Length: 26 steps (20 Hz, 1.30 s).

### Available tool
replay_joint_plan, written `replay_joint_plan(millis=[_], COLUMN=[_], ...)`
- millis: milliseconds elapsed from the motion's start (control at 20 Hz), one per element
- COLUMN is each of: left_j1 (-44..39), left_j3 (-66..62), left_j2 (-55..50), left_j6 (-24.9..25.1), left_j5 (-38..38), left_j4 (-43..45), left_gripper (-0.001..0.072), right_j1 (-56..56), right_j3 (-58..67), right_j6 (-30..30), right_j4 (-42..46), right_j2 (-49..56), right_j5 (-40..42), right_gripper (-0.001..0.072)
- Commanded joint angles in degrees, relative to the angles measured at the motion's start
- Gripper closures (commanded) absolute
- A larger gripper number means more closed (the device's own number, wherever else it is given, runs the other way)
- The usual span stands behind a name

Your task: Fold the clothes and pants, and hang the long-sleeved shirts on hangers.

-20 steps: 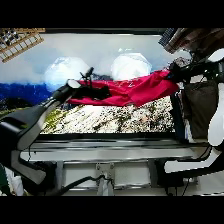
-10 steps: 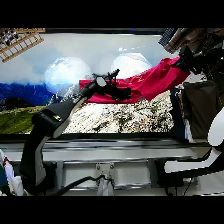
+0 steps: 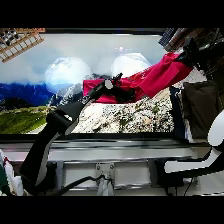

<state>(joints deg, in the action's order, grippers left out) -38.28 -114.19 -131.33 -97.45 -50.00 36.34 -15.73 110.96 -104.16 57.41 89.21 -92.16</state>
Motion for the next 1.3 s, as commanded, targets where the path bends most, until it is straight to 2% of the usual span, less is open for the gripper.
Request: replay_joint_plan(millis=[0, 200, 400, 550, 700, 800, 950, 1000, 1250], left_j1=[-0.3, -0.2, 2.6, 8.5, 17.6, 24.0, 33.0, 36.1, 49.5], left_j3=[-0.8, -1.2, -1.2, -1.2, -1.2, -1.0, 1.4, 3.7, 17.1], left_j2=[-1.1, -1.0, 1.9, 7.0, 12.8, 17.0, 25.0, 28.2, 47.5], left_j6=[-1.6, 0.6, 11.6, 16.5, 19.8, 21.0, 19.7, 18.7, 20.0], left_j5=[0.5, -0.6, -9.5, -16.1, -22.5, -29.4, -36.6, -36.8, -36.4], left_j4=[0.5, -5.1, -12.6, -12.4, -12.2, -6.1, 17.2, 21.0, 21.6], left_gripper=[0.0706, 0.0704, 0.0704, 0.0704, 0.0704, 0.0704, 0.0704, 0.0704, 0.0703], right_j1=[0.4, 1.2, 3.2, 7.7, 15.0, 20.7, 29.5, 32.2, 44.2], right_j3=[0.6, 0.6, 0.6, 0.6, 0.6, 0.6, 0.6, 0.5, 0.5], right_j6=[-0.3, -0.3, -0.3, -0.5, -4.2, -7.8, -12.5, -13.3, -14.3], right_j4=[0.2, 1.4, 4.8, 6.6, 7.4, 7.6, 10.6, 10.9, 10.9], right_j2=[0.0, 0.0, 0.0, 0.0, 0.0, 0.1, 0.9, 2.0, 12.1], right_j5=[-1.4, -1.0, 0.0, 2.9, 8.2, 13.6, 20.0, 20.6, 26.0], right_gripper=[0.0683, 0.0683, 0.0684, 0.0684, 0.0684, 0.0684, 0.0684, 0.0684, 0.0684])
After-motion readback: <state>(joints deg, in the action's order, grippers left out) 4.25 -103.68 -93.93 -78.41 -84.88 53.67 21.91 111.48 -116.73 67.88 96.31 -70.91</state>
